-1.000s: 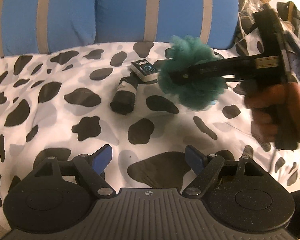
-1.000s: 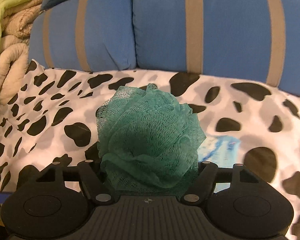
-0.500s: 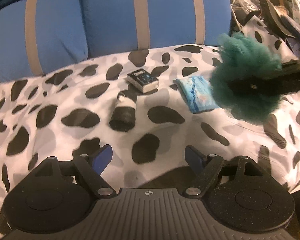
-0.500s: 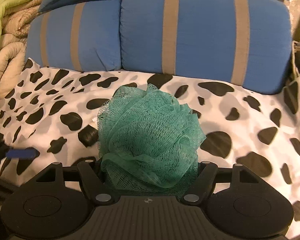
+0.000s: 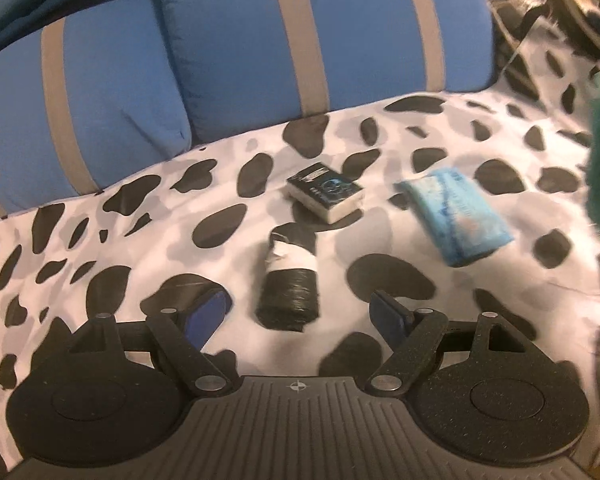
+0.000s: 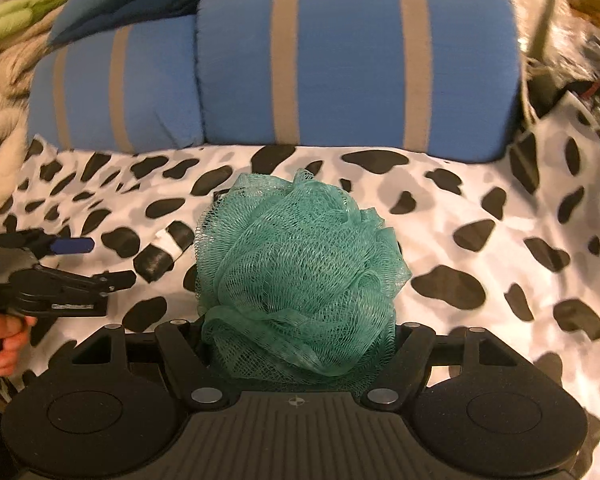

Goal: Organize soft objects
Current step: 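Grasp the black tape-wrapped roll with the left tool while the right holds the puff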

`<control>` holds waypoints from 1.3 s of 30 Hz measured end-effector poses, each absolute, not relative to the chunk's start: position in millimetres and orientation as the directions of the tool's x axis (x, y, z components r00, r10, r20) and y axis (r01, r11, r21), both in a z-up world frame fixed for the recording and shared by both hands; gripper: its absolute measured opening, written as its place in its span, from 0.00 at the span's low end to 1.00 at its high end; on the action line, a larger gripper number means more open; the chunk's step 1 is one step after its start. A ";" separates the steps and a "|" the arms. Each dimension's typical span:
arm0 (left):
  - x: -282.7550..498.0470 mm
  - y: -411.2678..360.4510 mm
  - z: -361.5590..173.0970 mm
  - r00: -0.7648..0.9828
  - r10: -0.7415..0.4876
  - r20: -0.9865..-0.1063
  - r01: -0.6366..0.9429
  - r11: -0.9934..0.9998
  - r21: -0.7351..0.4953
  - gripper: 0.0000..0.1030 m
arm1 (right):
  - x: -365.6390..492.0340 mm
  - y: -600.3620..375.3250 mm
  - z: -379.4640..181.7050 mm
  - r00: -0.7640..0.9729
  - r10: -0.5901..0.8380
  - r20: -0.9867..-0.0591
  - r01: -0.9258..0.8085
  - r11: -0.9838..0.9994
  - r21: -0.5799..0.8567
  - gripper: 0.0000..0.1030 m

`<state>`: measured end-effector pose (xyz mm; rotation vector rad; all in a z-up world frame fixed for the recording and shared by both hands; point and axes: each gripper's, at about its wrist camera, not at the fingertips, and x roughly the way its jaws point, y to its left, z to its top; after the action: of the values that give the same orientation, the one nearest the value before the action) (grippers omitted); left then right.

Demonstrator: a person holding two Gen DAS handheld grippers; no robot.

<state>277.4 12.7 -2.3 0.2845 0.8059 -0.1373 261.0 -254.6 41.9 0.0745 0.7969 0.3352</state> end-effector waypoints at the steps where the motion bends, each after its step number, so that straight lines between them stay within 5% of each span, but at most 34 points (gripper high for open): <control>1: 281.5 12.7 -4.5 0.686 -0.013 -0.728 0.230 0.953 0.199 0.77 | 260.6 -256.2 42.4 0.650 0.325 -0.687 -0.264 0.944 0.197 0.72; 16: 335.9 3.6 -51.9 0.623 0.043 -0.781 0.239 0.940 0.242 0.66 | 259.4 -259.8 39.7 0.626 0.350 -0.697 -0.291 0.934 0.208 0.72; 23: 347.6 7.2 -58.2 0.605 0.013 -0.796 0.227 0.956 0.188 0.41 | 259.6 -263.0 37.7 0.625 0.339 -0.703 -0.276 0.938 0.208 0.72; 39: 317.7 20.0 -14.5 0.670 -0.094 -0.737 0.244 0.965 0.098 0.40 | 264.2 -250.4 35.6 0.619 0.340 -0.708 -0.296 0.936 0.190 0.72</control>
<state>317.7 20.0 -14.5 0.1952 0.8160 -0.1919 264.2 -250.4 35.6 0.0564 0.8258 0.3659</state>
